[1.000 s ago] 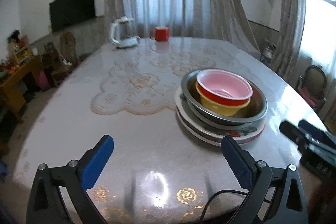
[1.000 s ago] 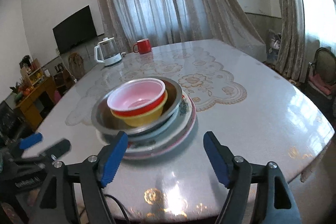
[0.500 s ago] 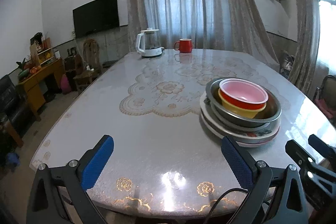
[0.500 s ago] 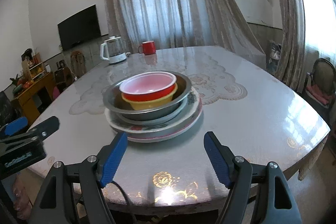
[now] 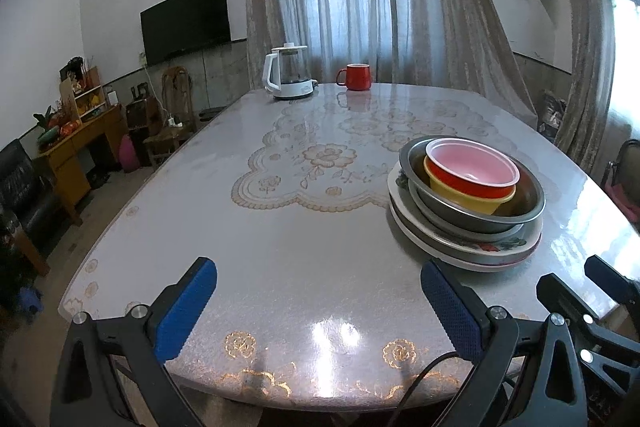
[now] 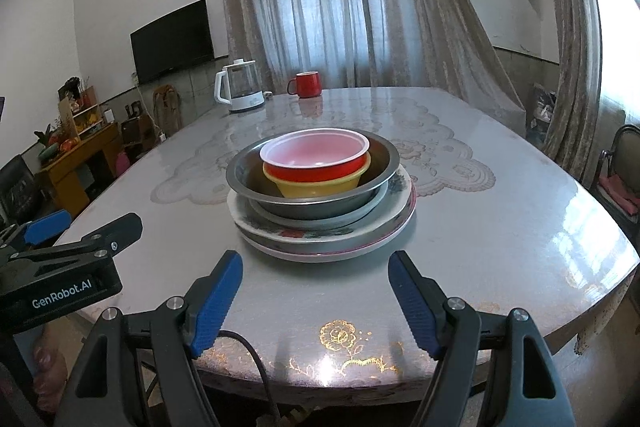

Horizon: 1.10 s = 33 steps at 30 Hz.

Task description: Organize plates and bowls

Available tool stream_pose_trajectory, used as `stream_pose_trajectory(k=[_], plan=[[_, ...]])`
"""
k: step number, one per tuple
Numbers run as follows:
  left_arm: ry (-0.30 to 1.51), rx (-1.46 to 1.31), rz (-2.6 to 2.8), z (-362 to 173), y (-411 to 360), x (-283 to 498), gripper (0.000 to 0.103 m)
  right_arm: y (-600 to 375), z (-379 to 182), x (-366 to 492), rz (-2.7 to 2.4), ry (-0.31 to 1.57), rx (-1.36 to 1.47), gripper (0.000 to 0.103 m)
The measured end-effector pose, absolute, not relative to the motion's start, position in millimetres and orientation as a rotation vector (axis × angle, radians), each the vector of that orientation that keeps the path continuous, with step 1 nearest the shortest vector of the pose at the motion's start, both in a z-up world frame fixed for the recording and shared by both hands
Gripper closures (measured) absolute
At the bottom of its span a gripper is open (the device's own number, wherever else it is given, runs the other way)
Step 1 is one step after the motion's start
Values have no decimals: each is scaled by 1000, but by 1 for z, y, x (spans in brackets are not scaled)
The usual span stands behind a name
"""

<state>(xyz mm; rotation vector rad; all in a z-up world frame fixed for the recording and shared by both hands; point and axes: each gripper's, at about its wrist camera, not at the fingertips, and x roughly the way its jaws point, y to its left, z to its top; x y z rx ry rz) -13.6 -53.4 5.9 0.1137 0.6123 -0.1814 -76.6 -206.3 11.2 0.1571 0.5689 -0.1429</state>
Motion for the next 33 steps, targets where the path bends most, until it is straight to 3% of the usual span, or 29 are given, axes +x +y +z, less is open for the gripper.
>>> stream_pose_trajectory(k=[33], plan=[[624, 115, -182, 2, -54, -9, 0, -205, 7, -72, -141, 606, 157, 26]])
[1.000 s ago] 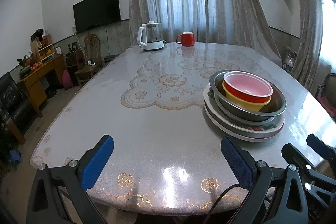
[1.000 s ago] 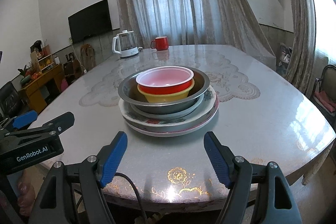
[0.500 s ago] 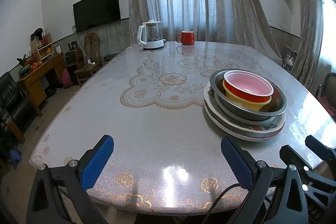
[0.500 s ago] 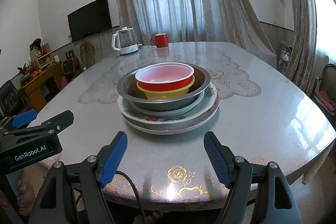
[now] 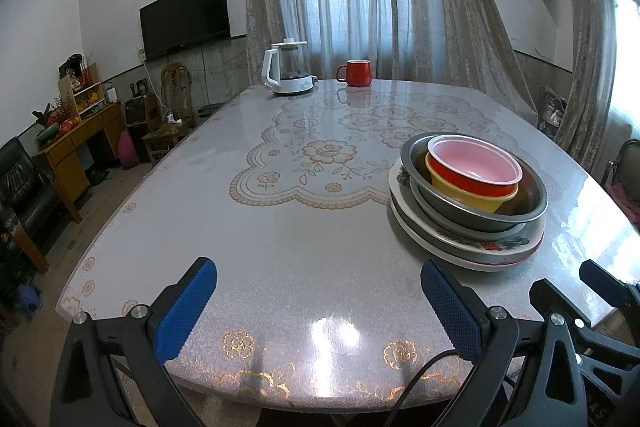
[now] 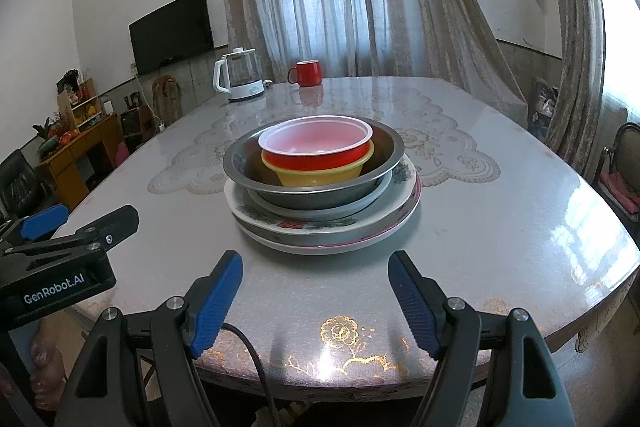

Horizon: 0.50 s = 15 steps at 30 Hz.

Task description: Organize plates and bowls

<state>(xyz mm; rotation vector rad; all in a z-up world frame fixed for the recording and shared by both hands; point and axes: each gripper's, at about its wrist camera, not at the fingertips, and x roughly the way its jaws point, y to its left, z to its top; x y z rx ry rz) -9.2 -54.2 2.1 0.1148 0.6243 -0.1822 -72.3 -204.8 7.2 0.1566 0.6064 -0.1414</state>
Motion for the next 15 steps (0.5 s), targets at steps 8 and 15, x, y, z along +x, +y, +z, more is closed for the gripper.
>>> stream_pose_trajectory(k=[8, 15], plan=[[627, 115, -180, 2, -54, -10, 0, -206, 5, -72, -143, 609, 161, 26], [630, 118, -182, 0, -54, -11, 0, -207, 4, -72, -143, 617, 167, 26]])
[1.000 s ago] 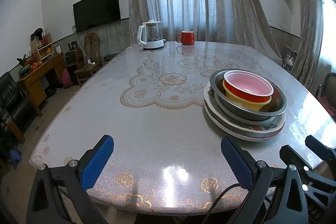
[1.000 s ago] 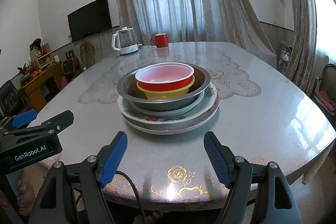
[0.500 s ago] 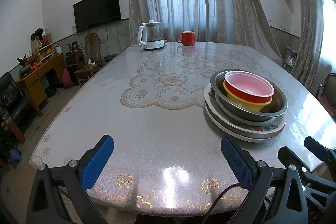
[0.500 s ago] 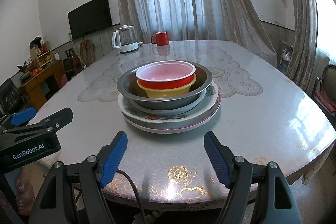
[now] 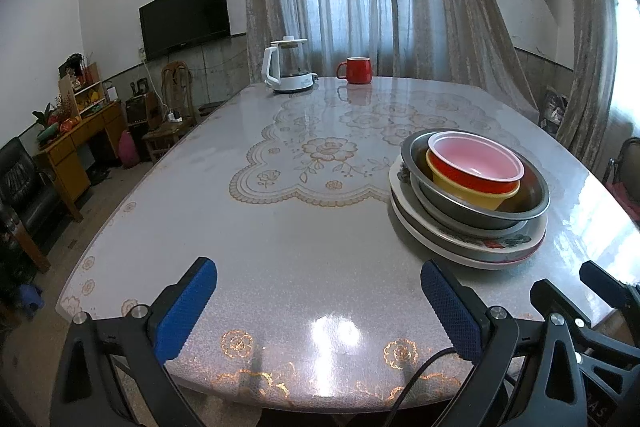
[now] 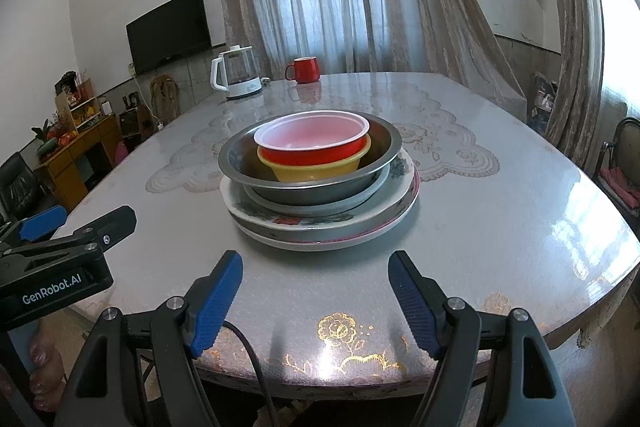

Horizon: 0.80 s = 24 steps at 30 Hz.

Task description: Organize plates and bowls

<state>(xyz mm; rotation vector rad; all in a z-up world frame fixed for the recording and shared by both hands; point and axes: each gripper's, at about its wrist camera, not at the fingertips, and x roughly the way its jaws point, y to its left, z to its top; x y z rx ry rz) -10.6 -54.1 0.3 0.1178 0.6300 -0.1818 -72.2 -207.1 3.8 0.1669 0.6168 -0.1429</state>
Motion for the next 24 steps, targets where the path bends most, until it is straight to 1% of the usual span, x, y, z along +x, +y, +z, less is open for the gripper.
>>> stream_pose_trajectory(k=[19, 24], plan=[[628, 132, -211, 0, -61, -9, 0, -211, 1, -70, -146, 626, 180, 26], [646, 139, -201, -2, -61, -4, 0, -230, 5, -61, -168, 625, 202, 26]])
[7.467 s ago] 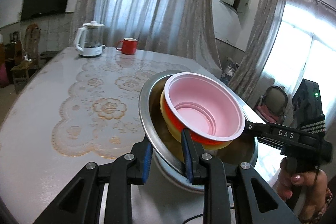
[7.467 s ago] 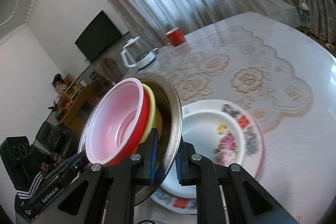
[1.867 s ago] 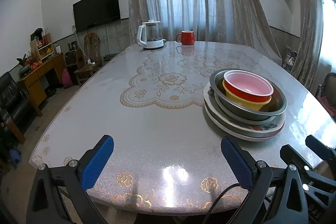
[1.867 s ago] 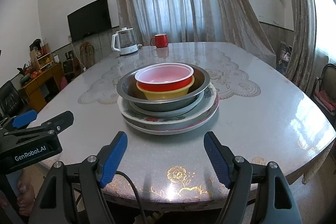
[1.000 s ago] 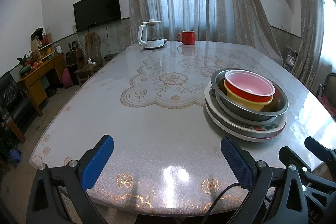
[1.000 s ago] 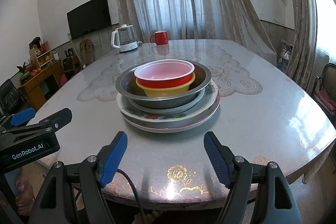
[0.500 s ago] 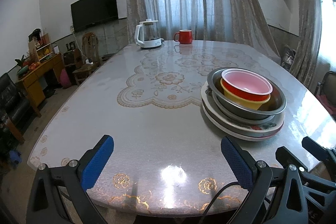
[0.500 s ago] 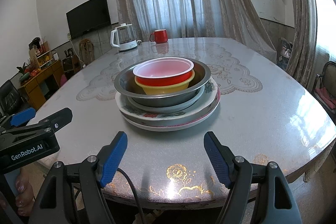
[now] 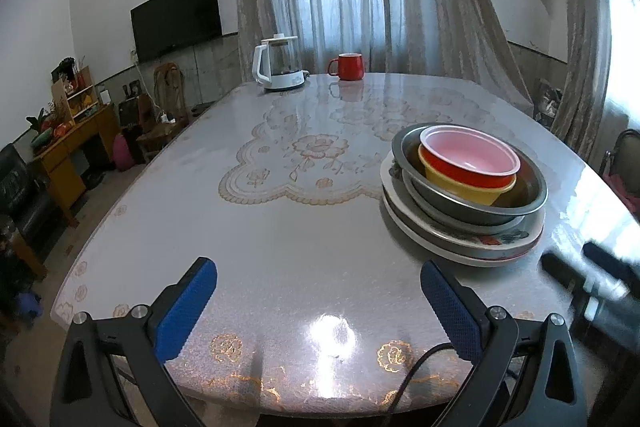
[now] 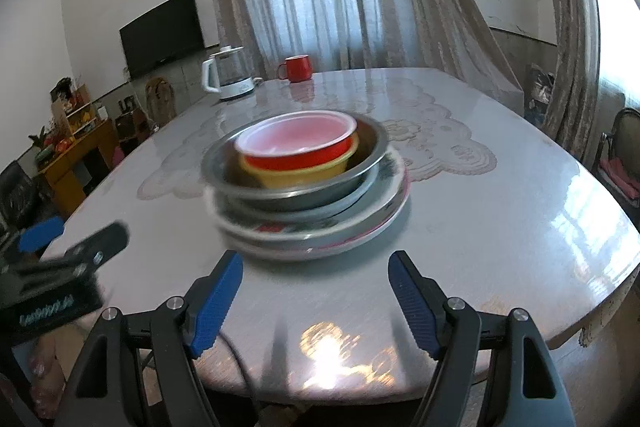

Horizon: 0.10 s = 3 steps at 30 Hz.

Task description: Organize plates and bowls

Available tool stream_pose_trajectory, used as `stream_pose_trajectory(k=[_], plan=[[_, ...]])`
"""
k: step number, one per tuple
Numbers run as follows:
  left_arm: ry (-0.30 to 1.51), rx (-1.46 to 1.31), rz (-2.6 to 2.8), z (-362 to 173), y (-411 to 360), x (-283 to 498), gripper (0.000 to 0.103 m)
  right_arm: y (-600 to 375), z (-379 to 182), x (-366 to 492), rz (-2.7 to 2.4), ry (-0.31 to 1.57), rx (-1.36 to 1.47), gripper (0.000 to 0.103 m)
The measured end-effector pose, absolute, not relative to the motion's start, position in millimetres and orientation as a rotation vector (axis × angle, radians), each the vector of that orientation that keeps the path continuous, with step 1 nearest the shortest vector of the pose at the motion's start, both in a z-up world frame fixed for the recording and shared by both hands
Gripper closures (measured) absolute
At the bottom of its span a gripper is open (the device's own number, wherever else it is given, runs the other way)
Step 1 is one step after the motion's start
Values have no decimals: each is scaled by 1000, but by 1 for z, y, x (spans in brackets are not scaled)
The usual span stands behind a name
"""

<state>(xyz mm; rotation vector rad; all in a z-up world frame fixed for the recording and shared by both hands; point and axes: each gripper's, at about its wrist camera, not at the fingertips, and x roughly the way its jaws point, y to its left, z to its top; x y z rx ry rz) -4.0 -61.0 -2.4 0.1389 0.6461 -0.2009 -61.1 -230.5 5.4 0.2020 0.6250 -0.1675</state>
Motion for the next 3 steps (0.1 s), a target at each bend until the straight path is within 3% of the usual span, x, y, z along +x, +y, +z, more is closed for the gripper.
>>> stream_pose_trajectory(k=[3], plan=[[673, 145, -182, -5, -59, 6, 0, -266, 15, -43, -246, 632, 210, 27]])
